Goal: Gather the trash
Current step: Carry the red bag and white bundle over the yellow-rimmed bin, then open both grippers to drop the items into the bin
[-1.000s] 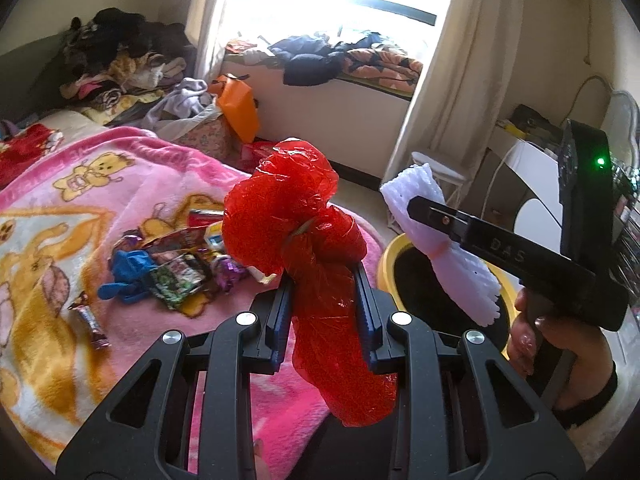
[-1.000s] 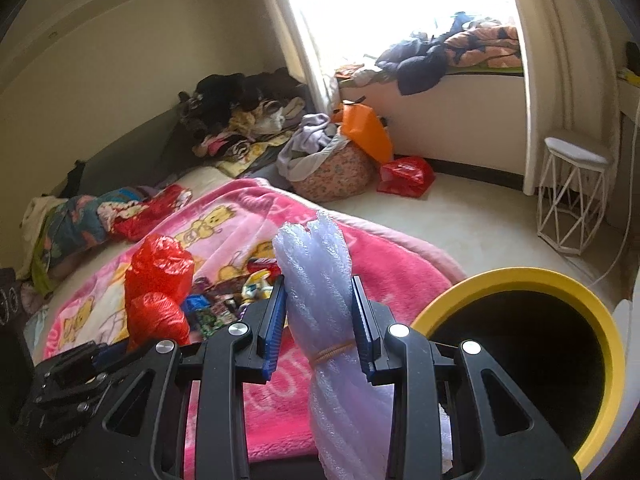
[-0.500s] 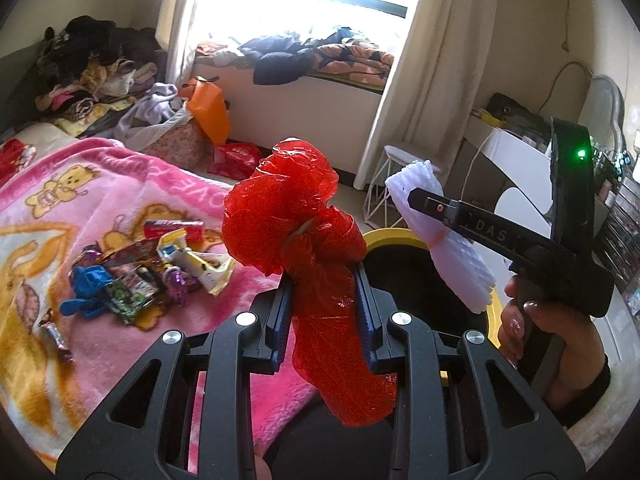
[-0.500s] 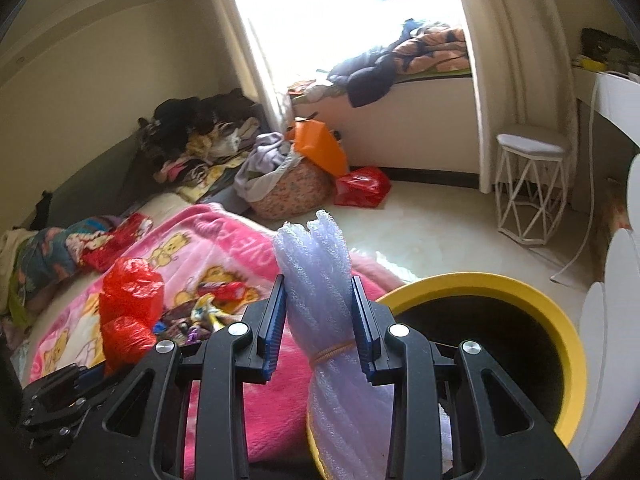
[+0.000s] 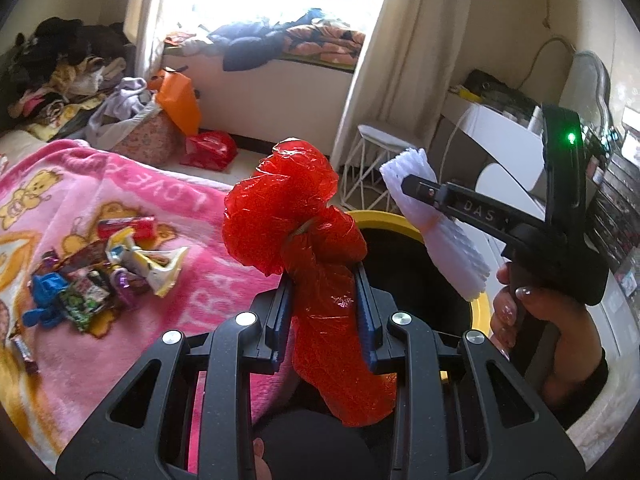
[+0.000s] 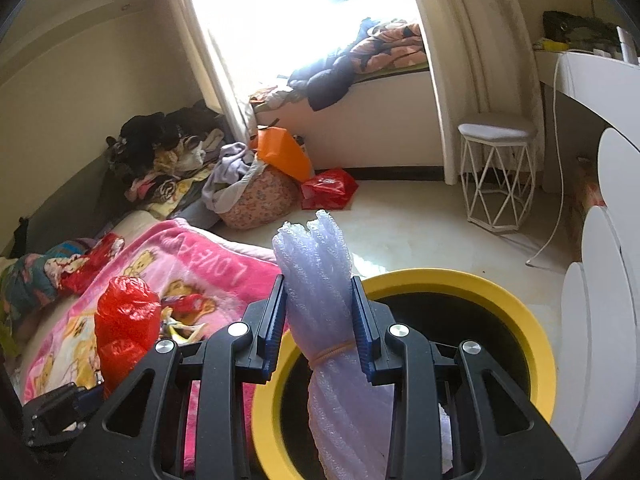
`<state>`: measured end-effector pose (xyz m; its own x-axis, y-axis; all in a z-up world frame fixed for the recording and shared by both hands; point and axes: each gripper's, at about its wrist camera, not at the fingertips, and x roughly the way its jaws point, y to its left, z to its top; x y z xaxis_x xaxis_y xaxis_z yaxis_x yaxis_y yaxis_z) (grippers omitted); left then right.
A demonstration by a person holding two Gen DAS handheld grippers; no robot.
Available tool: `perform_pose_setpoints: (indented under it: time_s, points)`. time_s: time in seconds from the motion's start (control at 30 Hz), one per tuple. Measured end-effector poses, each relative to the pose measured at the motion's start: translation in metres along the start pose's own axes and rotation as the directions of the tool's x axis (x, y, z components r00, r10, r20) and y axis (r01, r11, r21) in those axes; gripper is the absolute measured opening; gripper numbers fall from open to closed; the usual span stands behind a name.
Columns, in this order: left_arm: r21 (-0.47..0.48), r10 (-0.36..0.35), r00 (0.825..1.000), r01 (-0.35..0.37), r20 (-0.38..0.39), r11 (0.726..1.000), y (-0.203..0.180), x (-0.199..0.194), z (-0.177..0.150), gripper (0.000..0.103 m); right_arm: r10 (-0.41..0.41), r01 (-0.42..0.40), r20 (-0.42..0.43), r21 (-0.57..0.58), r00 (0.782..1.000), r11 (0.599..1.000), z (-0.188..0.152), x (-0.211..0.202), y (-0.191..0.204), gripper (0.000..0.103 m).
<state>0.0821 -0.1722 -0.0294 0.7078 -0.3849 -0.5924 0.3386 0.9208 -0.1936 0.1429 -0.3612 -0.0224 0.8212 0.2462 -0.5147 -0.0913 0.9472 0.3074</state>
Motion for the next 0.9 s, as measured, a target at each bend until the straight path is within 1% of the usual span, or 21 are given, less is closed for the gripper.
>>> perform_pose_setpoints:
  time_s: [0.33,0.57,0.9]
  points:
    - [0.016,-0.056,0.997,0.057,-0.059,0.998,-0.015,0.036,-0.004,0.022,-0.047,0.048,-0.016,0.06,0.999,0.997,-0.005,0.01,-0.028,0.03]
    - [0.027,-0.089,0.99,0.092,-0.107,0.995,-0.024,0.062,-0.007,0.023,-0.09,0.094,-0.042,0.1,0.995,0.991,-0.01,0.017,-0.044,0.031]
    - [0.021,-0.126,0.98,0.131,-0.153,0.991,-0.034,0.089,-0.01,0.023,-0.114,0.122,-0.062,0.144,0.991,0.982,-0.014,0.023,-0.06,0.032]
